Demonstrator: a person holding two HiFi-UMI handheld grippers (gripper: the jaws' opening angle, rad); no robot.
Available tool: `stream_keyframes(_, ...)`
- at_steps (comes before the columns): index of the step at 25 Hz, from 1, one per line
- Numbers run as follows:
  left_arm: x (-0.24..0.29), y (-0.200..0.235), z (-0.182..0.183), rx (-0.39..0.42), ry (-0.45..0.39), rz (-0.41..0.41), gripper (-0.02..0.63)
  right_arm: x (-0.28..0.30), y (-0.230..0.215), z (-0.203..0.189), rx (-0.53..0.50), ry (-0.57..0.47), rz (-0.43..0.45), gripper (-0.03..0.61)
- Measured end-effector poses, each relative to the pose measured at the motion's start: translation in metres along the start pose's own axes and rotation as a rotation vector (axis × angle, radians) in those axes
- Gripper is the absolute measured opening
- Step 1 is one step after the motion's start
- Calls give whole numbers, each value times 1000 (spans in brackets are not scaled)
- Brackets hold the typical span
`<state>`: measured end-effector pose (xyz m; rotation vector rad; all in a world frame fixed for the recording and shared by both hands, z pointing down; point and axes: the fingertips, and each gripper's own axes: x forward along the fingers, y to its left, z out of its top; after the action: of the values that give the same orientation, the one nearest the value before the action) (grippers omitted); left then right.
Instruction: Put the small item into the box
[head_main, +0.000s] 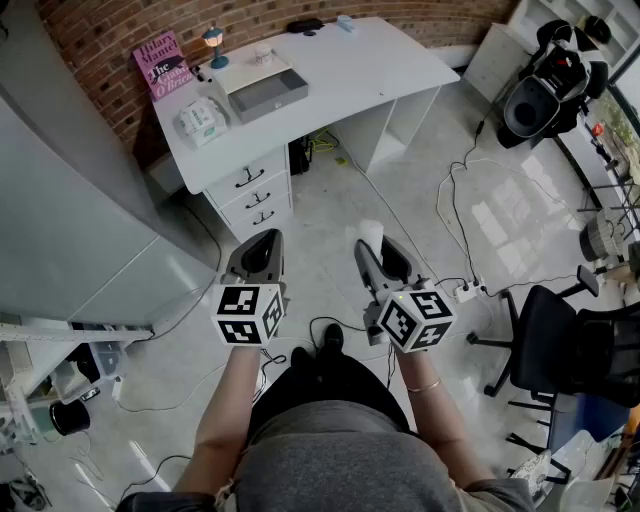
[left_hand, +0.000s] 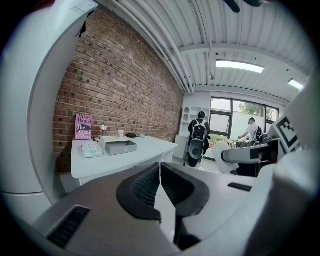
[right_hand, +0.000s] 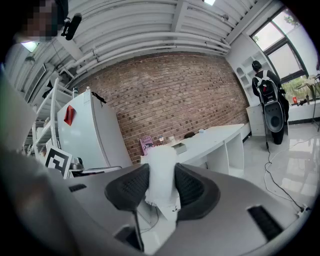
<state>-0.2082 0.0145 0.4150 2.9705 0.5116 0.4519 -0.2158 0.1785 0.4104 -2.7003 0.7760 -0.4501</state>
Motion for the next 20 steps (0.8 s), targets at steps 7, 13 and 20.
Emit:
stream_keyframes(7, 17, -10, -1, 6, 12, 13, 26, 1, -21, 2, -25, 28, 2, 163)
stream_keyframes(13, 34, -19, 2, 19, 15, 30, 26, 8, -44, 9, -56, 51, -3, 164)
stream_keyframes(20, 53, -27, 17, 35, -6, 62, 26, 12, -76, 29, -46, 32, -12, 164)
